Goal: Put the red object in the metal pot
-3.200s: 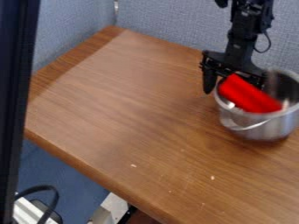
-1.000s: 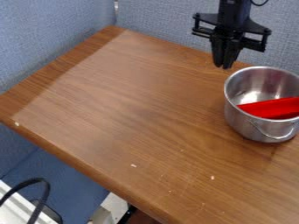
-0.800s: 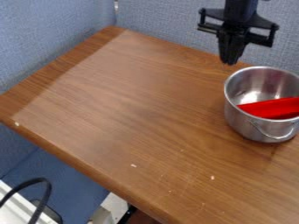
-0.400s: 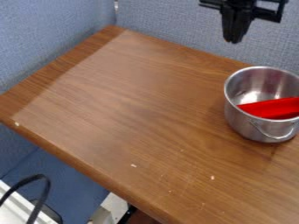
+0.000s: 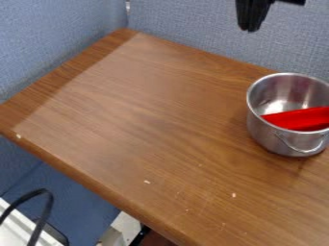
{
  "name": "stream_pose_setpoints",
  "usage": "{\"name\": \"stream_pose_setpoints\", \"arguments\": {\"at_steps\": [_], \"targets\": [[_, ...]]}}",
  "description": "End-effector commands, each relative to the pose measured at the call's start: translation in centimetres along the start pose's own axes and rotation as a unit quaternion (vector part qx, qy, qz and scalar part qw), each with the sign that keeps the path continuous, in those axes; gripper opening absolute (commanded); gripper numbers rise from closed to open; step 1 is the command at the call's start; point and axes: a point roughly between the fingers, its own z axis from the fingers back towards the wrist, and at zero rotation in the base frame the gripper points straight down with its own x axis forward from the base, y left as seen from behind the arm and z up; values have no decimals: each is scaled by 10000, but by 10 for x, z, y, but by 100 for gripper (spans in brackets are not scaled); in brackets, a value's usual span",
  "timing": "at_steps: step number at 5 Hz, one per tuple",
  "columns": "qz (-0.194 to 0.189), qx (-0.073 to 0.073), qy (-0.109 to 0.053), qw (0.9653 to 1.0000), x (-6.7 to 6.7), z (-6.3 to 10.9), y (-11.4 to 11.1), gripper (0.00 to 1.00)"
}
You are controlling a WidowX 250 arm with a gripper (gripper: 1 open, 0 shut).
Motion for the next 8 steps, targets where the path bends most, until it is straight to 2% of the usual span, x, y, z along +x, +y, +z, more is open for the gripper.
{"name": "stream_pose_setpoints", "arguments": {"at_steps": [1, 2, 5, 6, 8], "targets": [[-156, -139, -383, 9990, -11, 26, -14, 0], [-399, -142, -320, 9986, -19, 17, -28, 0], [-712, -88, -235, 9971, -41, -11, -51, 0], [-707, -66, -161, 9973, -44, -21, -56, 0], [-713, 66, -25, 9974, -34, -45, -65, 0]]}}
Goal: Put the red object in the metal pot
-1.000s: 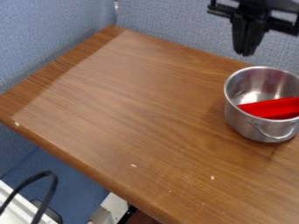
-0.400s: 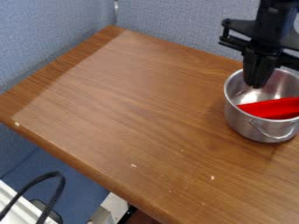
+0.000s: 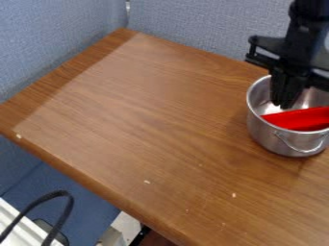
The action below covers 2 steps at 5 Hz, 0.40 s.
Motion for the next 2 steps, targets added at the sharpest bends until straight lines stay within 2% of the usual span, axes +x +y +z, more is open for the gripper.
{"name": "stream_pose_setpoints", "arguments": {"at_steps": [1, 2], "targets": [[-123, -261, -472, 9985, 15, 37, 4, 0], [-398, -352, -597, 9968, 27, 41, 1, 0]]}}
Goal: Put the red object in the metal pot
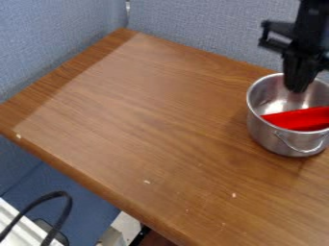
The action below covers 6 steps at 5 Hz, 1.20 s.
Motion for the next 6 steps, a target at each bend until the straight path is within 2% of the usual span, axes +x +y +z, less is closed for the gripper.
{"name": "stream_pose_setpoints", "arguments": {"at_steps": [1, 2, 3, 5, 6], "targets": [[308, 17, -290, 9991, 9, -3, 0, 0], [581, 42, -232, 9980, 11, -20, -4, 0], [858, 86, -243, 9960, 13, -35, -8, 0], [851, 101, -257, 9960, 16, -23, 9, 0], [858, 126, -257, 9959, 19, -24, 3, 0]]}}
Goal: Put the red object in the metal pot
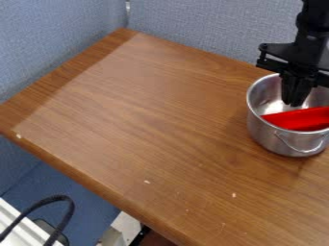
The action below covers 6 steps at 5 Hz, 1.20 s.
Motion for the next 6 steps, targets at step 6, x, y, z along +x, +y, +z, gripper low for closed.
{"name": "stream_pose_setpoints", "arguments": {"at_steps": [6], "targets": [[-487, -227, -19, 9986, 30, 49, 9, 100]]}}
